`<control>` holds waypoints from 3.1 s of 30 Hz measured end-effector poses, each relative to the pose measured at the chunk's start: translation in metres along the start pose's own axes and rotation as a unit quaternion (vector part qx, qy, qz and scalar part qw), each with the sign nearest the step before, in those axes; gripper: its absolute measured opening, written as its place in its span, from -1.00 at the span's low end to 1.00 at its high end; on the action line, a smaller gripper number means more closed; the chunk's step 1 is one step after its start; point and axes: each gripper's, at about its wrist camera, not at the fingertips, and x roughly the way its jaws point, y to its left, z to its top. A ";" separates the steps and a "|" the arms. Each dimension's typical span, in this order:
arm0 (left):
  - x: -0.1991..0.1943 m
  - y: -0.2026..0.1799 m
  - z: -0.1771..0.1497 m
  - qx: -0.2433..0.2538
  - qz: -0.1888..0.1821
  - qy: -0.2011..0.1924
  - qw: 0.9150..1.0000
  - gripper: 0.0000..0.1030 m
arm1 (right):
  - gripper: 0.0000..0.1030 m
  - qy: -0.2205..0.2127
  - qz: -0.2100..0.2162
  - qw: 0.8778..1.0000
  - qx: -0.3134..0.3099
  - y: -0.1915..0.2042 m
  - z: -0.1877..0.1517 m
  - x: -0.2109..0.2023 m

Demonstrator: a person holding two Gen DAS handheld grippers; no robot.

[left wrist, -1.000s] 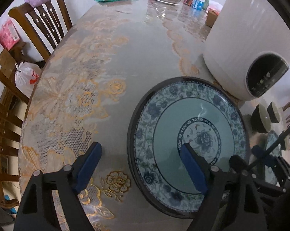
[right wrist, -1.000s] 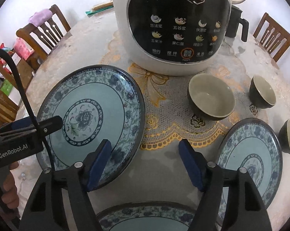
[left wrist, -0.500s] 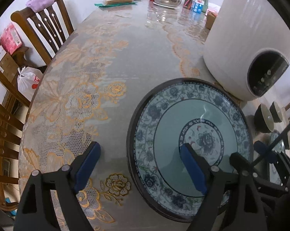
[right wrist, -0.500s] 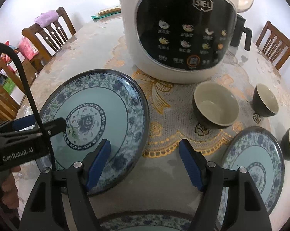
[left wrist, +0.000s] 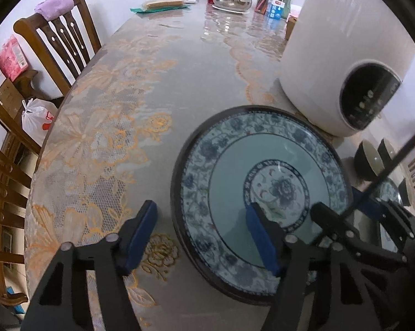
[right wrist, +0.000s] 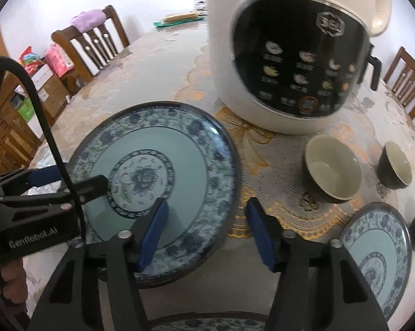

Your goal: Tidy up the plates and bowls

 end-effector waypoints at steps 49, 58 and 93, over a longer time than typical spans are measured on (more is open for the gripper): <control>-0.106 0.058 -0.171 0.050 -0.009 0.066 0.997 -0.05 | -0.01 0.102 0.067 0.991 -0.046 0.104 -0.119 -0.066; -0.109 0.054 -0.181 0.062 -0.025 0.081 0.995 -0.05 | -0.01 0.110 0.070 0.991 -0.031 0.100 -0.135 -0.078; -0.128 0.022 -0.130 0.009 -0.025 0.066 0.997 -0.04 | -0.01 0.065 0.067 0.992 0.089 -0.016 -0.141 -0.137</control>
